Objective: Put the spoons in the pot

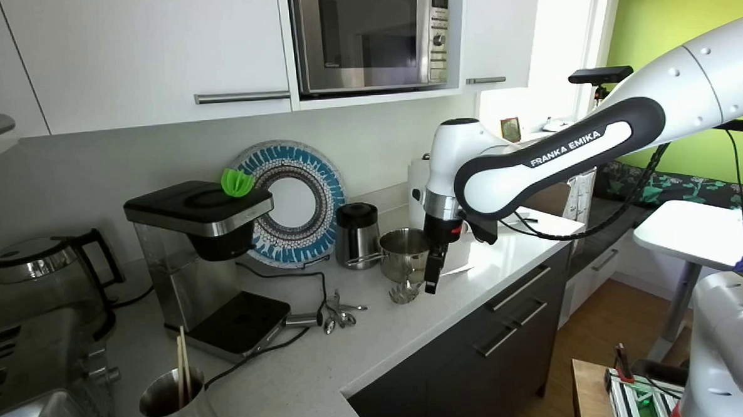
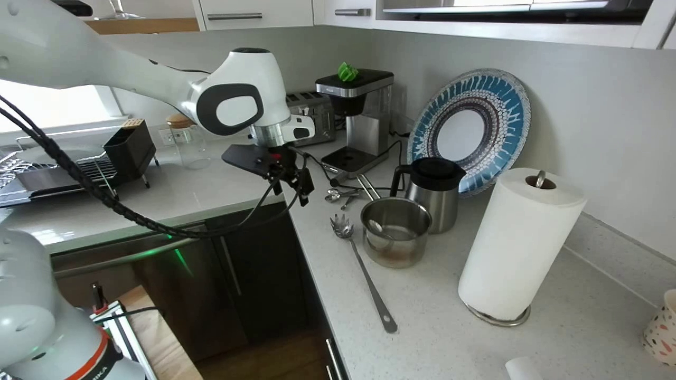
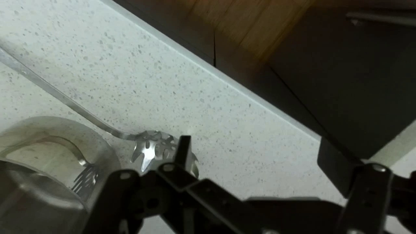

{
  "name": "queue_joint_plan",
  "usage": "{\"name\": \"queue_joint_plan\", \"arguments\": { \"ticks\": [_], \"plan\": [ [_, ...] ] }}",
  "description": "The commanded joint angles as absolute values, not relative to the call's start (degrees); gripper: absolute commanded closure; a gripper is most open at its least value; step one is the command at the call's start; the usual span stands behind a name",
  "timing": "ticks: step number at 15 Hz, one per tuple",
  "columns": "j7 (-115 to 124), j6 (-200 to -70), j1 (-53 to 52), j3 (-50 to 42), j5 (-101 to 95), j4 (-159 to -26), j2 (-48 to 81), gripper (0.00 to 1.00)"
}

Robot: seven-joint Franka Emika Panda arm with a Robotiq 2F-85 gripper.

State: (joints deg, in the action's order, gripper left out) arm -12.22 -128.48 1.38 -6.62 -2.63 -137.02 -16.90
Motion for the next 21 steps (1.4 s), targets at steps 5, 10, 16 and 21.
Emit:
{"name": "queue_joint_plan", "arguments": {
  "ticks": [5, 10, 16, 21],
  "plan": [
    [9.17, -148.18, 2.0, -2.58, 1.4, -121.99, 3.73, 0.0],
    [15.43, -147.84, 1.05, -2.87, 2.76, -117.92, 8.79, 0.0],
    [20.29, -148.96, 0.05, -3.85, 2.48, -113.66, 15.03, 0.07],
    [20.75, -149.48, 0.47, -4.56, 3.49, -113.35, 17.86, 0.38]
  ]
}}
